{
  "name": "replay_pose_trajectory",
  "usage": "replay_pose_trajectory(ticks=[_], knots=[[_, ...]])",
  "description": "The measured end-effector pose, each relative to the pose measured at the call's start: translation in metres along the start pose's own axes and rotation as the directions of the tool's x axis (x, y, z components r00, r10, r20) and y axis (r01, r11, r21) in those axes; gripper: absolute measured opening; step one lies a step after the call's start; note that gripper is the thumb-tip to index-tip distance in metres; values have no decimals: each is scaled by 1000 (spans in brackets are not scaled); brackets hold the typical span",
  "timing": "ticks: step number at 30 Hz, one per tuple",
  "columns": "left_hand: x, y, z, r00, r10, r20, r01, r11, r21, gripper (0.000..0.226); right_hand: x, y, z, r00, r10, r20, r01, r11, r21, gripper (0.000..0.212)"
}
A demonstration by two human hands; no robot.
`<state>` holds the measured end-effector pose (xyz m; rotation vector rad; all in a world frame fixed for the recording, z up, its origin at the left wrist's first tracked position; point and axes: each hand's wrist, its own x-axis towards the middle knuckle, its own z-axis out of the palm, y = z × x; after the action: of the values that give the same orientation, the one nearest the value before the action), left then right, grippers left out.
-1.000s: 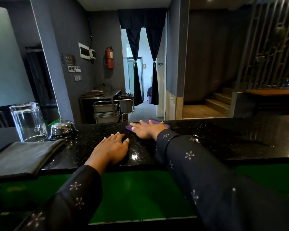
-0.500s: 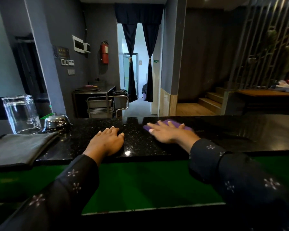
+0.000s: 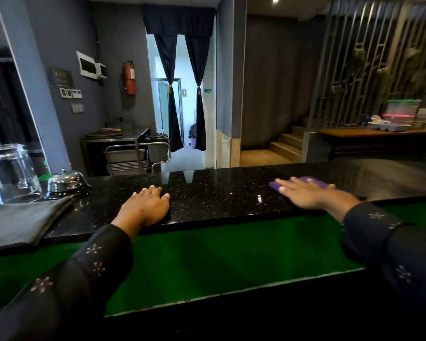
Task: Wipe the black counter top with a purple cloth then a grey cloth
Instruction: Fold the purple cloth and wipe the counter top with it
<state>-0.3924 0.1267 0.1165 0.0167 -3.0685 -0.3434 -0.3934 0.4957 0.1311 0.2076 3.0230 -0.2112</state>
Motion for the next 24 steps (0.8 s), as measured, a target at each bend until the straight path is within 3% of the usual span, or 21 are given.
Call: replay_pose_trajectory(ticks=[3, 6, 10, 15, 19, 22, 24], knots=[[1, 1, 1, 1000, 4, 0, -4, 1000, 6, 58, -1, 26, -3, 992, 129, -8, -129, 992, -5, 54], [3, 2, -1, 1000, 0, -8, 0, 1000, 10, 58, -7, 2, -1, 995, 98, -22, -98, 995, -15, 55], [1, 3, 0, 1000, -12, 4, 12, 1000, 1, 57, -18, -65, 9, 993, -122, 0, 122, 992, -15, 55], [-4, 3, -4, 1000, -5, -25, 4, 998, -59, 54, -40, -134, 22, 902, -423, 83, 426, 905, -10, 51], [-22, 10, -9, 990, 63, -127, -74, 994, -85, 45, -35, -93, 15, 879, -468, 87, 467, 884, 37, 49], [-37, 23, -15, 965, 90, -246, -71, 994, 87, 43, -15, -21, 5, 923, -383, 45, 381, 923, 44, 48], [-39, 40, -21, 963, 101, -249, -49, 977, 207, 46, 0, 34, -4, 957, -289, 16, 288, 956, 57, 48]])
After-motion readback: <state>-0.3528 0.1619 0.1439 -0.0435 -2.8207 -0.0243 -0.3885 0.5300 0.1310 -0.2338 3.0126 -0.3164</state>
